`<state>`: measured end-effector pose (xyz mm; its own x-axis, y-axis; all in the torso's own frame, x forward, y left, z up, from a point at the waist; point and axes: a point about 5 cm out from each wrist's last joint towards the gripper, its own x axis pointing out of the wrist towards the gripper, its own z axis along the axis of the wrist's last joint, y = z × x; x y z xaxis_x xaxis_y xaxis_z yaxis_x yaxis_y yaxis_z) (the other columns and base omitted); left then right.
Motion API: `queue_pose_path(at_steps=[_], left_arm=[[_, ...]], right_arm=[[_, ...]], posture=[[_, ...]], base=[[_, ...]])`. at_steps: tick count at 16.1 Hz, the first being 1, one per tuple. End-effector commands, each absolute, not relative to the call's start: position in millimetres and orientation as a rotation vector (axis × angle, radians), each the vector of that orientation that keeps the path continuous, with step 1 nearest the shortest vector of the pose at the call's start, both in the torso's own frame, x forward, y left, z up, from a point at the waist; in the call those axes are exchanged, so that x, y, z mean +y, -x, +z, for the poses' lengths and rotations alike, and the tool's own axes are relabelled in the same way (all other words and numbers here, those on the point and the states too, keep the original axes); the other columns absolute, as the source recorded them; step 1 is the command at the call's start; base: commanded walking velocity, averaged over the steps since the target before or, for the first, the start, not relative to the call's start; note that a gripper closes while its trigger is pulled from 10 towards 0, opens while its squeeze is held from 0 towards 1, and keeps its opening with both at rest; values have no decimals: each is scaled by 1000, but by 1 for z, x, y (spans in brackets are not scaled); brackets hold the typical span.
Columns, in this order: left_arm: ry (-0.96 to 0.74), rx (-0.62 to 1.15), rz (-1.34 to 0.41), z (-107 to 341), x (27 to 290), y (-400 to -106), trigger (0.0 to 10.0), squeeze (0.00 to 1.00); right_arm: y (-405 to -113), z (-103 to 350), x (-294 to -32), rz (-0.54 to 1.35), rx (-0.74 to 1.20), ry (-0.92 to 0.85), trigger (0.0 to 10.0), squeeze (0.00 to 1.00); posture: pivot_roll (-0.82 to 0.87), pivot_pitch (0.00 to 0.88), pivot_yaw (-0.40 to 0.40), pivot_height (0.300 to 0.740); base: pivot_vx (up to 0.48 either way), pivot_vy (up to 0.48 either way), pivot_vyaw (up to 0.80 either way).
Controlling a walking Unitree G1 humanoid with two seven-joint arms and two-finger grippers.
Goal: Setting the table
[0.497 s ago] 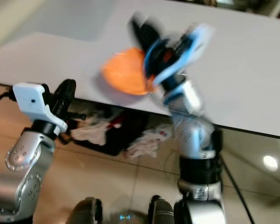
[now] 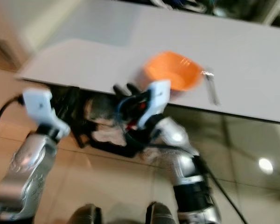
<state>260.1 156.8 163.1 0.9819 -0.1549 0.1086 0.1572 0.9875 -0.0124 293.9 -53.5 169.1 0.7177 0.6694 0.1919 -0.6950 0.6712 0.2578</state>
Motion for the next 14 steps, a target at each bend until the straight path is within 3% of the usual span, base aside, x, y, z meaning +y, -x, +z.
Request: queue_pose_path(at_steps=[1,5,11,14], left_arm=[[25,-104,-184,159,150,-259,10000,0],[21,-35,-209,136,144,-254,10000,0],[24,-23,-223,128,140,-253,10000,0],[24,20,-212,113,141,-251,10000,0]], right_arm=[[-294,156,-61,752,-57,-272,10000,0],[-295,115,-70,671,57,-151,10000,0],[-301,100,-75,569,51,-69,10000,0],[-303,77,-84,478,143,-35,10000,0]], posture=[[-68,96,-16,740],[-60,85,-16,740],[-57,82,-11,740],[-54,79,-13,740]], base=[[0,480,0],[0,480,0],[0,480,0],[0,480,0]])
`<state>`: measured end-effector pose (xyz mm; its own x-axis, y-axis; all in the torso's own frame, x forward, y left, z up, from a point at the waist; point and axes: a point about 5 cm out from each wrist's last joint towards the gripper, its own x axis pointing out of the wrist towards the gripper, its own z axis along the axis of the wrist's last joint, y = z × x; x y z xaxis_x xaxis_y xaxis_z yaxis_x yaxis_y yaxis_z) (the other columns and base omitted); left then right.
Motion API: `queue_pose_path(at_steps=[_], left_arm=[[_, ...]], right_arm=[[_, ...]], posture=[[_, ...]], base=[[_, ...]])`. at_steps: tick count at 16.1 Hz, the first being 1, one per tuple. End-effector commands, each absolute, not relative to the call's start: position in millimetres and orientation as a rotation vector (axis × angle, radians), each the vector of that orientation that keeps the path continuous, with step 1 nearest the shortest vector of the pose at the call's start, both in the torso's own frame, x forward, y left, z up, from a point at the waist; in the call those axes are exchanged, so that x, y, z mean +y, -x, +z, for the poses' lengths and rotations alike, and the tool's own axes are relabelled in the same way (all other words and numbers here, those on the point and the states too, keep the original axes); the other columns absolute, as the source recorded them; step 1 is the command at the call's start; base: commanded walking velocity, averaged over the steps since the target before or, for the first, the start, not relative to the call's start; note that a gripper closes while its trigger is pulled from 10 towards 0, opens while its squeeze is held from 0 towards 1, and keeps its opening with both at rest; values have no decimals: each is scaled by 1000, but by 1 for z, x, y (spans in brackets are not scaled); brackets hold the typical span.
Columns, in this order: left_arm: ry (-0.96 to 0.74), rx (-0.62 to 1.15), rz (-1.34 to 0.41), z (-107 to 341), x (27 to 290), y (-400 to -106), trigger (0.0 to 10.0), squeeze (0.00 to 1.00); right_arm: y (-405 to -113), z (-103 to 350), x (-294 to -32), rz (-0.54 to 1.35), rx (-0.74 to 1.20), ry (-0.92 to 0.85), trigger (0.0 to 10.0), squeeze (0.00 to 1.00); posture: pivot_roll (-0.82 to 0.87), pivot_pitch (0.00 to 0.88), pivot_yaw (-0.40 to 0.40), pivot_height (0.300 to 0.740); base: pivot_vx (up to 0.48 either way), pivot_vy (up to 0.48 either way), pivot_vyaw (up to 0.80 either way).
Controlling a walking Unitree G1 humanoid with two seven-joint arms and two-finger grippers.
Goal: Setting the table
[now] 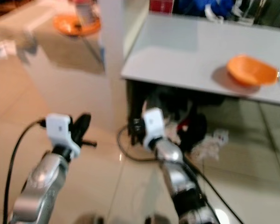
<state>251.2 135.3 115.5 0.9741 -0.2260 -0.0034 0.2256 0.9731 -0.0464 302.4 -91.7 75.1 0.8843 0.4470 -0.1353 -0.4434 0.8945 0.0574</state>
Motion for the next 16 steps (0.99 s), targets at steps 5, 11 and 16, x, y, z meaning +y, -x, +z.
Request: queue_pose_path(at_steps=[5,11,16], left_arm=[[57,52,-181,93,147,-243,10000,0],[67,-29,-193,108,151,-248,10000,0],[62,-57,-209,114,149,-250,10000,0]], right_arm=[[-304,73,-86,492,148,-118,10000,0],[-316,102,-85,510,34,-263,10000,0],[-325,117,-87,483,-22,-168,10000,0]], posture=[[-54,78,-1,740],[-50,65,3,740],[-48,66,1,740]], base=[[0,192,0],[320,0,356],[480,0,243]])
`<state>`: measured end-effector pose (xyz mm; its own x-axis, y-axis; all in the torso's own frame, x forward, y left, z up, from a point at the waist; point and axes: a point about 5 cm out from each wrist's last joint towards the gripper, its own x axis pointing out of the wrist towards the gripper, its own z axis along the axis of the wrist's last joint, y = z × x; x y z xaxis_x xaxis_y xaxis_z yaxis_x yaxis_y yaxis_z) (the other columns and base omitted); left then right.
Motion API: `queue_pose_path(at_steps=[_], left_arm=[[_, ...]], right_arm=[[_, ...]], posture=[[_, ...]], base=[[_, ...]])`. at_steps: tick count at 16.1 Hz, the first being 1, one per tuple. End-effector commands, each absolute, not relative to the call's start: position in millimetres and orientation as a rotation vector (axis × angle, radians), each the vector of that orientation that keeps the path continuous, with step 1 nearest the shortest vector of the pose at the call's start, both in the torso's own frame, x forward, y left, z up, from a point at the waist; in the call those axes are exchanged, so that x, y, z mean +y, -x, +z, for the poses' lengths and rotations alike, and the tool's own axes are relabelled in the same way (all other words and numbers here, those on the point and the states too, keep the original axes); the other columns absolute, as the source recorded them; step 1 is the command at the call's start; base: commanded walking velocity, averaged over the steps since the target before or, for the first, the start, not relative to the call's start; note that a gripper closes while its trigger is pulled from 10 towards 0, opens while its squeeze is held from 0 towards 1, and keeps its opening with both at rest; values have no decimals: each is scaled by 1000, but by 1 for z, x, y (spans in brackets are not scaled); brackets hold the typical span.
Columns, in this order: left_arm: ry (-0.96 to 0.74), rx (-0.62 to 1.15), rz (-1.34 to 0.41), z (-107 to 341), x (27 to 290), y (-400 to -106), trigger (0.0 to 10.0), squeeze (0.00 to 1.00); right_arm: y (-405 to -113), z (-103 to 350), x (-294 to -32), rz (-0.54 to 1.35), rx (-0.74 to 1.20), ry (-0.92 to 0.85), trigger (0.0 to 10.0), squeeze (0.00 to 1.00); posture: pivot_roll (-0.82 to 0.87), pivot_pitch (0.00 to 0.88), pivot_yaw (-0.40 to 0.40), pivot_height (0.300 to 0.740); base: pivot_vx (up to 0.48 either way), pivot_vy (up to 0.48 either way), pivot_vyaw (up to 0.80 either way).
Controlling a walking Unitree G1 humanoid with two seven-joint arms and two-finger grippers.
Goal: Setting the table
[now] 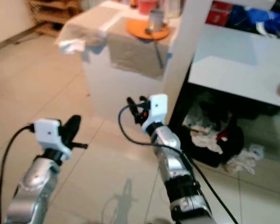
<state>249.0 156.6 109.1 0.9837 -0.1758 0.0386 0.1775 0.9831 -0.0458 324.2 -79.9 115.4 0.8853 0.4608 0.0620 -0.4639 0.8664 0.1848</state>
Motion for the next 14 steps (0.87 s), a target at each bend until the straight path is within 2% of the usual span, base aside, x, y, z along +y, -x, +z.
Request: queue_pose_path(at_steps=[1,6,8,9,13,14], left_arm=[[62,-60,-208,115,149,-251,10000,0],[79,-90,-190,124,155,-253,10000,0],[151,-133,-161,136,163,-257,10000,0],[173,-160,-151,144,167,-260,10000,0],[166,-167,-145,147,169,-262,10000,0],[164,-166,-154,148,167,-261,10000,0]], right_arm=[[-323,121,-85,513,-44,-203,10000,0],[-318,134,-68,604,-76,-255,10000,0],[-316,149,-62,664,-122,-306,10000,0],[-318,159,-63,664,-148,-350,10000,0],[-324,160,-70,625,-140,-301,10000,0],[-326,173,-69,622,-177,-314,10000,0]], posture=[[-45,67,0,740],[-46,72,3,740],[-45,70,3,740],[-47,73,6,740],[-48,79,-2,740],[-53,84,-1,740]], base=[[480,0,794],[480,0,0],[480,0,0],[480,0,0],[480,0,0],[480,0,0]])
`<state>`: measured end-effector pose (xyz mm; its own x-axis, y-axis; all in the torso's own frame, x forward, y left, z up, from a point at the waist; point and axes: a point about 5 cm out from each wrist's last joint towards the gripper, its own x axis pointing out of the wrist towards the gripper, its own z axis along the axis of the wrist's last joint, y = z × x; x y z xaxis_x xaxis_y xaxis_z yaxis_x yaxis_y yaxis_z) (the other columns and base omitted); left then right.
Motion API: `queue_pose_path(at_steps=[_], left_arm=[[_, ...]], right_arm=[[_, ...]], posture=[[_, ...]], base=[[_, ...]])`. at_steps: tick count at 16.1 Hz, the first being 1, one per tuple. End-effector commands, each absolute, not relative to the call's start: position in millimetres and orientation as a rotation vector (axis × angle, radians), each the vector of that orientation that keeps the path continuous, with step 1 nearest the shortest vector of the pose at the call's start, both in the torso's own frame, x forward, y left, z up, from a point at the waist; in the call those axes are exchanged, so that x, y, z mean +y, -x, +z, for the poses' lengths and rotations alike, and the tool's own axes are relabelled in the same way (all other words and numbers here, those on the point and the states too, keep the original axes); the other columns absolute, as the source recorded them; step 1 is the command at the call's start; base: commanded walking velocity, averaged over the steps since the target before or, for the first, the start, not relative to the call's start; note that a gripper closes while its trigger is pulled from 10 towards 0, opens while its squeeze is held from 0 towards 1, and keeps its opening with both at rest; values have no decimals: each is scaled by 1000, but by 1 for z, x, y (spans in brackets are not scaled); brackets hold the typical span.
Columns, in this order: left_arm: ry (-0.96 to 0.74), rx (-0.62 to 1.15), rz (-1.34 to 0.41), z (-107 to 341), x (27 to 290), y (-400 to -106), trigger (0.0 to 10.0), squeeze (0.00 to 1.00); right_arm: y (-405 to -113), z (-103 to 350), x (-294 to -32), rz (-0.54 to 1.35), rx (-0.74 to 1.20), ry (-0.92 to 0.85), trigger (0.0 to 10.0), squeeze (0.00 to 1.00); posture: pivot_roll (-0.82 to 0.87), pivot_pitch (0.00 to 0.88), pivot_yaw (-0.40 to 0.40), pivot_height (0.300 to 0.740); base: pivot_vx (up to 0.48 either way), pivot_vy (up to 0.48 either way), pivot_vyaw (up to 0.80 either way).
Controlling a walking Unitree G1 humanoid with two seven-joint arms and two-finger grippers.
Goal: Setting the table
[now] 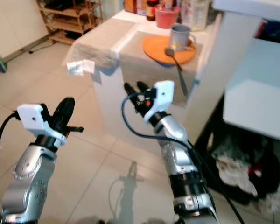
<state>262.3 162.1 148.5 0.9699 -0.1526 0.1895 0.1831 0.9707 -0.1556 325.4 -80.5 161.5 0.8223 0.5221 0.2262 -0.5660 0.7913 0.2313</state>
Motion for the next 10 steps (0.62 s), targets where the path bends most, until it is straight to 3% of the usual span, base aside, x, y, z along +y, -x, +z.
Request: queue_pose_path(at_steps=[1,2,7,8,10], left_arm=[[169,-167,-157,148,166,-261,10000,0],[170,-167,-158,148,166,-261,10000,0],[166,-182,-186,155,160,-261,10000,0],[159,-184,-188,156,160,-262,10000,0],[162,-192,-196,160,159,-263,10000,0]], right_arm=[[-327,186,-69,620,-216,-313,10000,0],[-327,189,-70,620,-221,-315,10000,1000],[-331,216,-74,596,-294,-288,10000,1000],[-332,222,-75,573,-299,-264,10000,0],[-331,234,-73,606,-314,-292,10000,0]], posture=[[-54,86,0,740],[-55,85,2,740],[-58,89,0,740],[-60,89,1,740],[-63,90,4,740]], base=[[480,0,0],[480,0,0],[480,0,0],[480,0,0],[480,0,-400]])
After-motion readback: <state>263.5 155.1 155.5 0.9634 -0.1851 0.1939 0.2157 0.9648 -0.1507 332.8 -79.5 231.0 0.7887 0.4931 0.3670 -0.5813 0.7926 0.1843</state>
